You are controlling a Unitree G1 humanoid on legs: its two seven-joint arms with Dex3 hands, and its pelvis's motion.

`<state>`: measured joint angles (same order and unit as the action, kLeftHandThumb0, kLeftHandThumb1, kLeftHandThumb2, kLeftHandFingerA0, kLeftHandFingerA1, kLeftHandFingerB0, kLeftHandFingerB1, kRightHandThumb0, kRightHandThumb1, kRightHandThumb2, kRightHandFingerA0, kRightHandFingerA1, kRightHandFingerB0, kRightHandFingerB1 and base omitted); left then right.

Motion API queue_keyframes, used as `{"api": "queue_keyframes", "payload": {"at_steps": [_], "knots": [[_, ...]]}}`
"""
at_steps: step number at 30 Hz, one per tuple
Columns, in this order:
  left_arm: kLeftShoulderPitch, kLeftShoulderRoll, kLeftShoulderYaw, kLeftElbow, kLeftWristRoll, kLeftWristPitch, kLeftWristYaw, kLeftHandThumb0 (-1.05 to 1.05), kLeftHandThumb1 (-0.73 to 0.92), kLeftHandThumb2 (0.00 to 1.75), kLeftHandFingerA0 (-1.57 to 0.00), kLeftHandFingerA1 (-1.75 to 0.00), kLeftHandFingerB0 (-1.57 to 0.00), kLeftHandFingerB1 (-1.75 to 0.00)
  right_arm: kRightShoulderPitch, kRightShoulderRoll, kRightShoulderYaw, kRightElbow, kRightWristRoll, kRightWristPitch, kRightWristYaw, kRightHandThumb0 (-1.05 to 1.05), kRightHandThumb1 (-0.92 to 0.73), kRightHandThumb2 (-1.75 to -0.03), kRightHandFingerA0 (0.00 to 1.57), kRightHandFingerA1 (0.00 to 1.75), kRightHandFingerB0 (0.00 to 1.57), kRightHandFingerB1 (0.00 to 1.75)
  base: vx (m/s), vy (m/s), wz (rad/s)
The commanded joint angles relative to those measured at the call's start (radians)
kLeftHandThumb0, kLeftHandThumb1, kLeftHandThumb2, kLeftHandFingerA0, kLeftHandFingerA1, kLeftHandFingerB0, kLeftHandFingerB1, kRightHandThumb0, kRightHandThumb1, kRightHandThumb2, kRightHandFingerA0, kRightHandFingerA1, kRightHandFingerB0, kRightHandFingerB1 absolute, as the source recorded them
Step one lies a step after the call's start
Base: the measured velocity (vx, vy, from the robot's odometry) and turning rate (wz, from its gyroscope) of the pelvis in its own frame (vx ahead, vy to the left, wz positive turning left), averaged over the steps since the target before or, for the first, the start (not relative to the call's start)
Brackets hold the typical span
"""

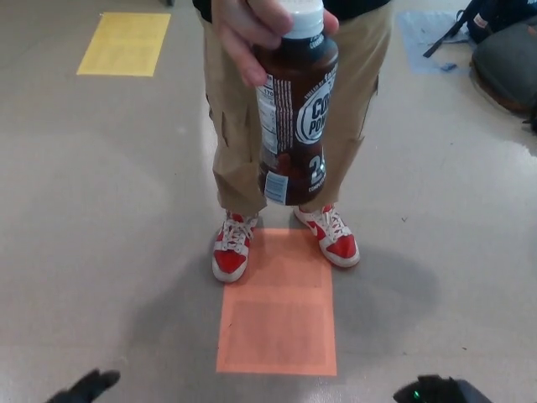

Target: The robot recieved a bottle of protein shake from a person using its left hand and then shake the protein up and down 2 two times and hand it back to the person

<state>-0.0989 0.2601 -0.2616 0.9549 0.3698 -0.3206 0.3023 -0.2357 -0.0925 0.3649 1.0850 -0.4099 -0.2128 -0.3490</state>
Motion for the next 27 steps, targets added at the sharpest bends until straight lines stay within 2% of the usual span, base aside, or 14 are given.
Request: {"api": "queue_keyframes", "payload": {"at_steps": [1,6,7,8,9,10,11,12,13,14,19,27], "knots": [[0.0,0.108,-0.006,-0.228,0.058,-0.261,0.03,-0.61,0.57,0.8,-0.25,-0.43,-0.13,-0.37,-0.044,-0.01,0.061,0.092,-0.111,-0.185,-0.266,-0.24,-0.76,-0.64,0.96,0.48,0.74,0.43,0.0,0.0,0.0],[0.015,0.117,0.035,-0.469,-0.094,-0.192,-0.176,-0.67,0.56,0.81,-0.18,-0.41,-0.07,-0.34,-0.052,-0.01,0.066,0.12,-0.11,-0.219,-0.295,-0.25,-0.78,-0.63,0.95,0.5,0.75,0.44,0.0,0.0,0.0],[0.01,0.122,0.044,-0.554,-0.144,-0.137,-0.242,-0.35,0.43,0.98,0.0,-0.47,0.0,-0.48,-0.055,-0.01,0.065,0.124,-0.109,-0.219,-0.298,-0.25,-0.75,-0.65,0.93,0.48,0.74,0.42,0.0,0.0,0.0],[0.006,0.127,0.051,-0.622,-0.181,-0.086,-0.293,-0.35,0.43,0.98,0.0,-0.47,0.0,-0.48,-0.057,-0.008,0.063,0.127,-0.107,-0.218,-0.3,-0.25,-0.75,-0.65,0.93,0.48,0.74,0.42,0.0,0.0,0.0],[-0.001,0.131,0.054,-0.659,-0.207,-0.065,-0.328,-0.69,0.56,0.83,-0.12,-0.41,-0.05,-0.27,-0.057,-0.009,0.062,0.129,-0.107,-0.216,-0.299,-0.25,-0.75,-0.64,0.92,0.48,0.74,0.42,0.0,0.0,0.0],[-0.009,0.133,0.058,-0.688,-0.229,-0.042,-0.355,-0.72,0.56,0.84,-0.12,-0.41,-0.04,-0.24,-0.057,-0.01,0.061,0.131,-0.106,-0.213,-0.295,-0.25,-0.77,-0.64,0.91,0.47,0.75,0.42,0.0,0.0,0.0],[-0.022,0.133,0.066,-0.733,-0.263,0.005,-0.392,-0.7,0.66,0.62,-0.15,-0.3,-0.05,-0.18,-0.056,-0.01,0.061,0.132,-0.105,-0.212,-0.294,-0.23,-0.74,-0.64,0.9,0.48,0.73,0.42,0.0,0.0,0.0],[-0.028,0.132,0.07,-0.759,-0.278,0.035,-0.411,-0.7,0.66,0.62,-0.15,-0.3,-0.05,-0.18,-0.055,-0.01,0.062,0.133,-0.107,-0.217,-0.301,-0.23,-0.74,-0.64,0.9,0.48,0.73,0.42,0.0,0.0,0.0],[-0.038,0.133,0.074,-0.778,-0.298,0.06,-0.432,-0.75,0.53,0.9,-0.03,-0.38,-0.01,-0.2,-0.053,-0.012,0.065,0.133,-0.111,-0.217,-0.304,-0.23,-0.75,-0.64,0.91,0.48,0.73,0.42,0.0,0.0,0.0],[-0.054,0.135,0.082,-0.815,-0.343,0.109,-0.476,-0.81,0.55,0.89,-0.08,-0.29,-0.07,-0.14,-0.05,-0.014,0.068,0.133,-0.114,-0.219,-0.308,-0.22,-0.75,-0.64,0.93,0.48,0.73,0.42,0.0,0.0,0.0],[-0.102,0.129,0.106,-0.906,-0.456,0.257,-0.566,-0.77,0.51,0.9,-0.01,-0.24,0.0,-0.14,-0.042,-0.017,0.062,0.132,-0.108,-0.222,-0.302,-0.24,-0.76,-0.65,0.94,0.49,0.73,0.42,0.0,0.0,0.0],[-0.203,0.125,0.131,-0.99,-0.577,0.503,-0.655,-0.81,0.49,0.89,0.0,-0.12,0.0,-0.08,-0.046,-0.019,0.061,0.136,-0.116,-0.23,-0.312,-0.24,-0.74,-0.64,0.94,0.48,0.73,0.42,0.0,0.0,0.0]]}}
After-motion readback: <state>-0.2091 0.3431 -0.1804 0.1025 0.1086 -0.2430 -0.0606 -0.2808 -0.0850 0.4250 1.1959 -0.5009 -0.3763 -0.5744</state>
